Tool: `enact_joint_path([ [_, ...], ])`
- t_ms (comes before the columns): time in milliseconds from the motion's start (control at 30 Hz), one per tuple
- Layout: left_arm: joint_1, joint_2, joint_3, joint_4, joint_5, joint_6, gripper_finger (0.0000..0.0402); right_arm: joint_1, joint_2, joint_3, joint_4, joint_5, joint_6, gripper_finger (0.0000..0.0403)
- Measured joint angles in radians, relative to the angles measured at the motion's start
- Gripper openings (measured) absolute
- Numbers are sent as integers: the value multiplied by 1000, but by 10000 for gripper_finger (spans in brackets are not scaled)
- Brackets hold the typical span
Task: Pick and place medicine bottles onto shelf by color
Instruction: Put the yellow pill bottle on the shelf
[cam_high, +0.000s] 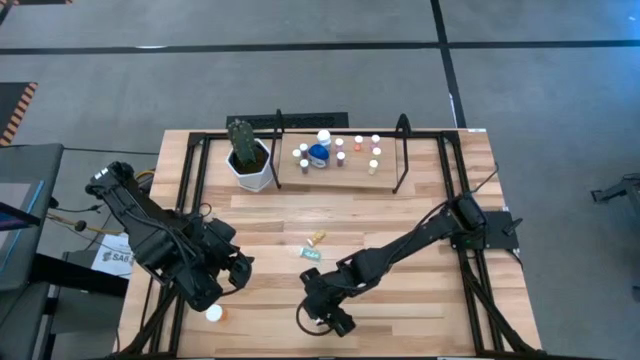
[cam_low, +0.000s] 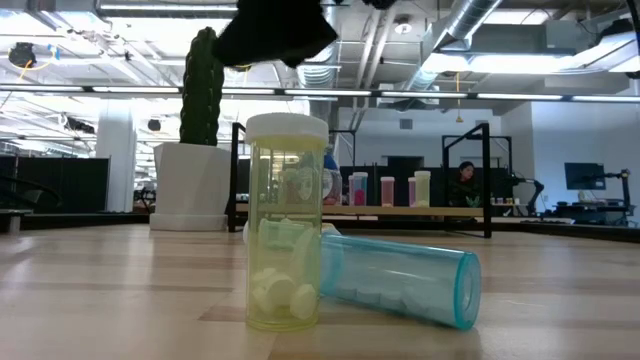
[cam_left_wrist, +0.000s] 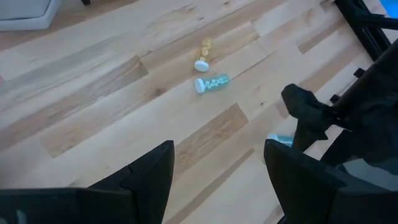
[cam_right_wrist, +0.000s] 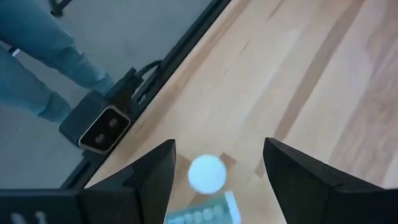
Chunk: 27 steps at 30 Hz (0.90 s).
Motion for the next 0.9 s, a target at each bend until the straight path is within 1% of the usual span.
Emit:
enact_joint_path([
  [133, 0, 0, 0, 1, 2, -1, 235, 3, 28, 0, -1, -6, 20, 265],
  [400, 0, 0, 0, -2, 1, 12, 235, 1, 27, 1, 1, -6, 22, 265],
  [733, 0, -1, -1, -6, -2, 26, 235, 15, 108, 0, 9, -4, 73, 265],
  [900, 0, -1, -1, -6, -3, 26, 235, 14, 110, 1, 9, -3, 75, 265],
])
